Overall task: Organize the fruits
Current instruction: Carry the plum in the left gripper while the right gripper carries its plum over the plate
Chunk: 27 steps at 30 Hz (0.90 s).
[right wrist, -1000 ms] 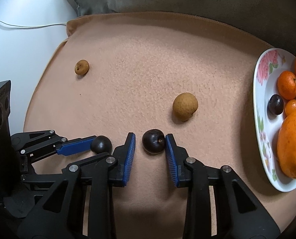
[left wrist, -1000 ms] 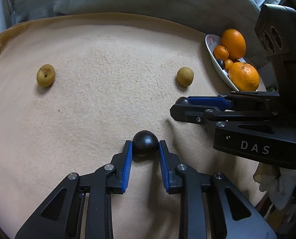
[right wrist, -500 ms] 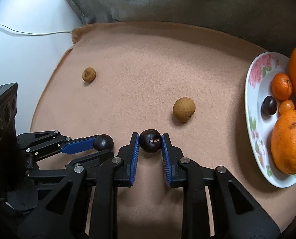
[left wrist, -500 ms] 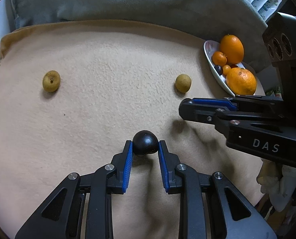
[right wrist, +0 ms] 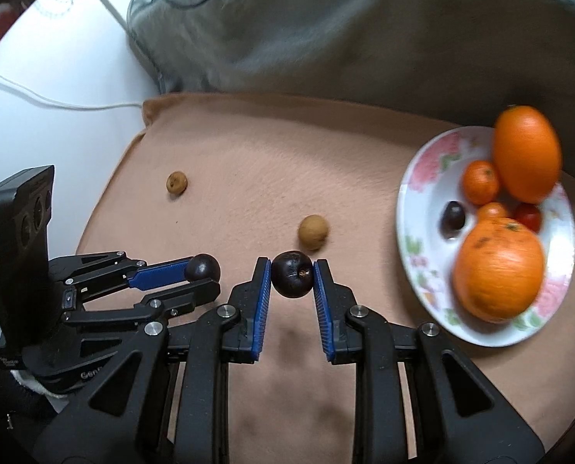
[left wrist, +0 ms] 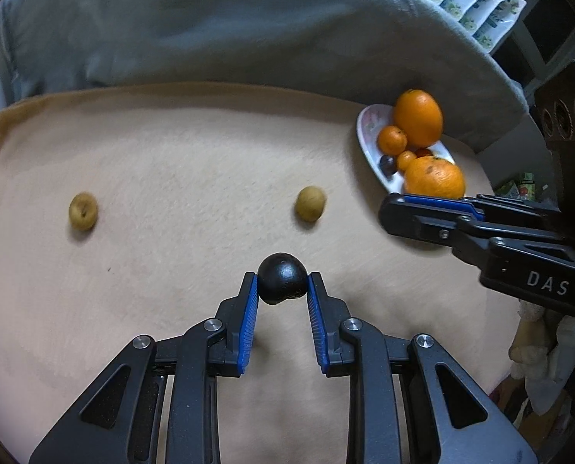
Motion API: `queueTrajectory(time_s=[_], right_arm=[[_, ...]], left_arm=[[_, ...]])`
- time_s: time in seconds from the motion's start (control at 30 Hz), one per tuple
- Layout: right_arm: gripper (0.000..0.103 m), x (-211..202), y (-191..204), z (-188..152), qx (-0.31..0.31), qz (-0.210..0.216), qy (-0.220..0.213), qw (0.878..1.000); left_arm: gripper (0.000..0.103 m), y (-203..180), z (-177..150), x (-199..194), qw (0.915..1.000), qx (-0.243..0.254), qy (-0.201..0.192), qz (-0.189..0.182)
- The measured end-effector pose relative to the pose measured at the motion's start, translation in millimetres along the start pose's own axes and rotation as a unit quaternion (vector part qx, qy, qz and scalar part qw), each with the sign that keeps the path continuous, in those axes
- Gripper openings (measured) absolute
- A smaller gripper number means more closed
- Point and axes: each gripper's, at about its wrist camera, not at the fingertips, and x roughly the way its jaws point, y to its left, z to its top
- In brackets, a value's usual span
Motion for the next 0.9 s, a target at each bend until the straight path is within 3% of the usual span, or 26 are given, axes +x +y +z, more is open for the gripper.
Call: queueTrajectory(time_s=[0.43,0.9], right_arm=[[0.023,-54.3,-59.3,-12.6,0.051,-0.052,-0.037,0.997],[0.023,-77.0,-112.3,-26.0,0.088,-0.093,-0.044,0.991]], left_arm=[[0.024,-42.9,28.6,12.4,0.9987,0.046,-0.005,-0.020],[0.024,-77.9,55.3,35.9,0.9965,0.079,-0.003,-0.028]])
